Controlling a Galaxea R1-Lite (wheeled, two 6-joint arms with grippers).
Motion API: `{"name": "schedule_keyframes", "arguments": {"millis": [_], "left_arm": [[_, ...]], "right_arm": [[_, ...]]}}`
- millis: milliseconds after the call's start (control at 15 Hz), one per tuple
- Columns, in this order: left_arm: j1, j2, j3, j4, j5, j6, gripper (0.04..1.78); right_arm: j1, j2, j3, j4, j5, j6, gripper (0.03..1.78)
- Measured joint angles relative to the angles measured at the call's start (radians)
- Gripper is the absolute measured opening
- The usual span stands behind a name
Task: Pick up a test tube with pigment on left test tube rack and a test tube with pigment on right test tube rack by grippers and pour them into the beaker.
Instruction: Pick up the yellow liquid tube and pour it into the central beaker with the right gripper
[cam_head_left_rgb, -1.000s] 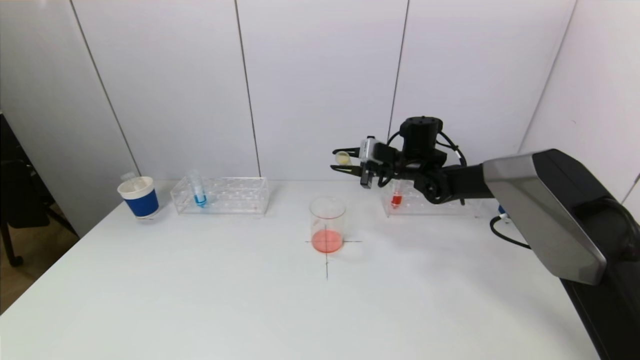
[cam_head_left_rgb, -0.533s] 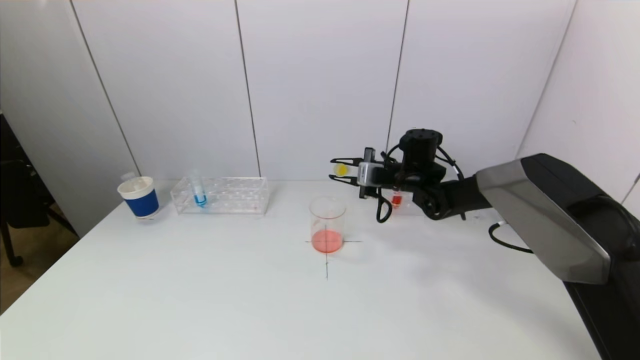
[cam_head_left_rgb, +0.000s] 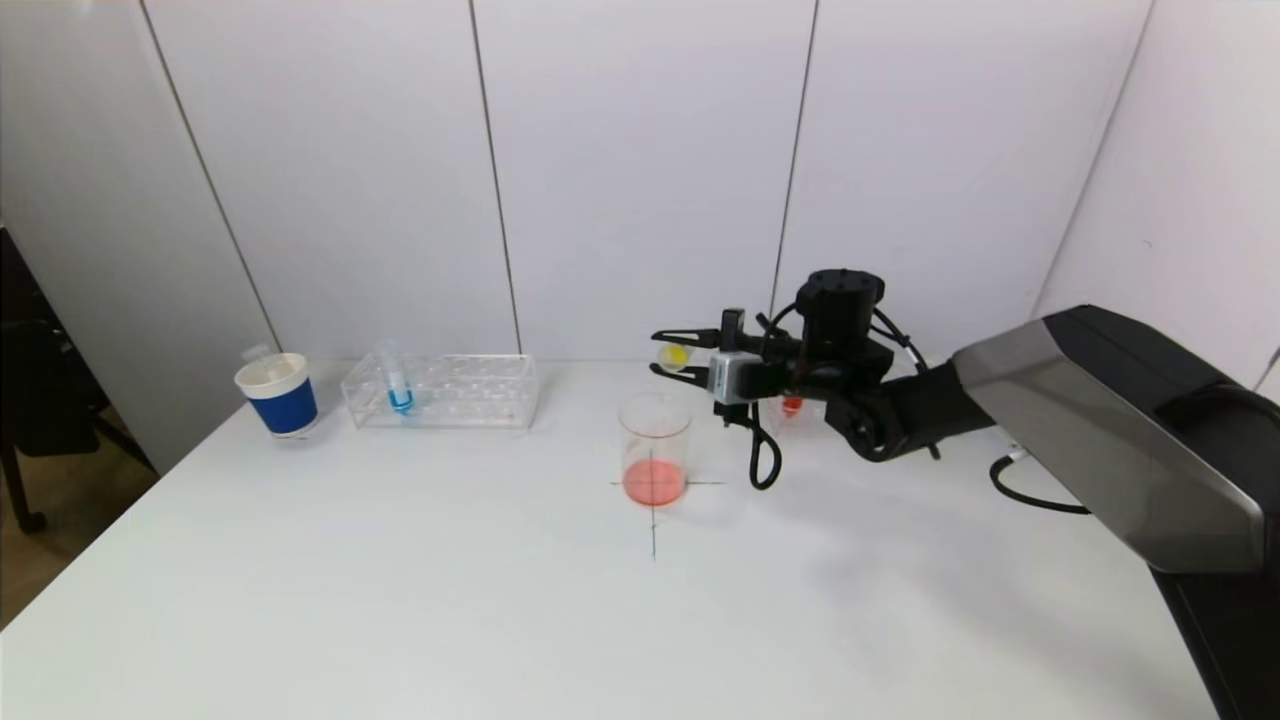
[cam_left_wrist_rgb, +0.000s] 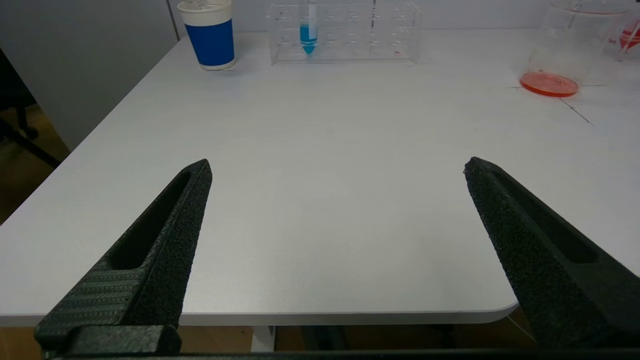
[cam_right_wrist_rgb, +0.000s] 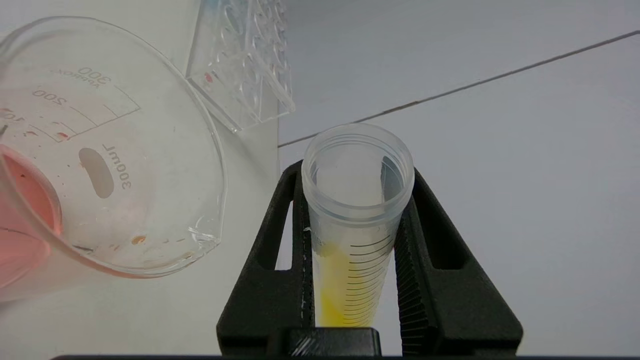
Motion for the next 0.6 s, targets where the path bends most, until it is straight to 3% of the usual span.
{"name": "schedule_keyframes", "arguments": {"millis": [600], "left_arm": [[0.000, 0.000, 0.000, 0.000, 0.000, 0.000, 1.76]], "right_arm": [[0.005, -0.021, 0.020, -0.003, -0.008, -0.128, 0.52]]}}
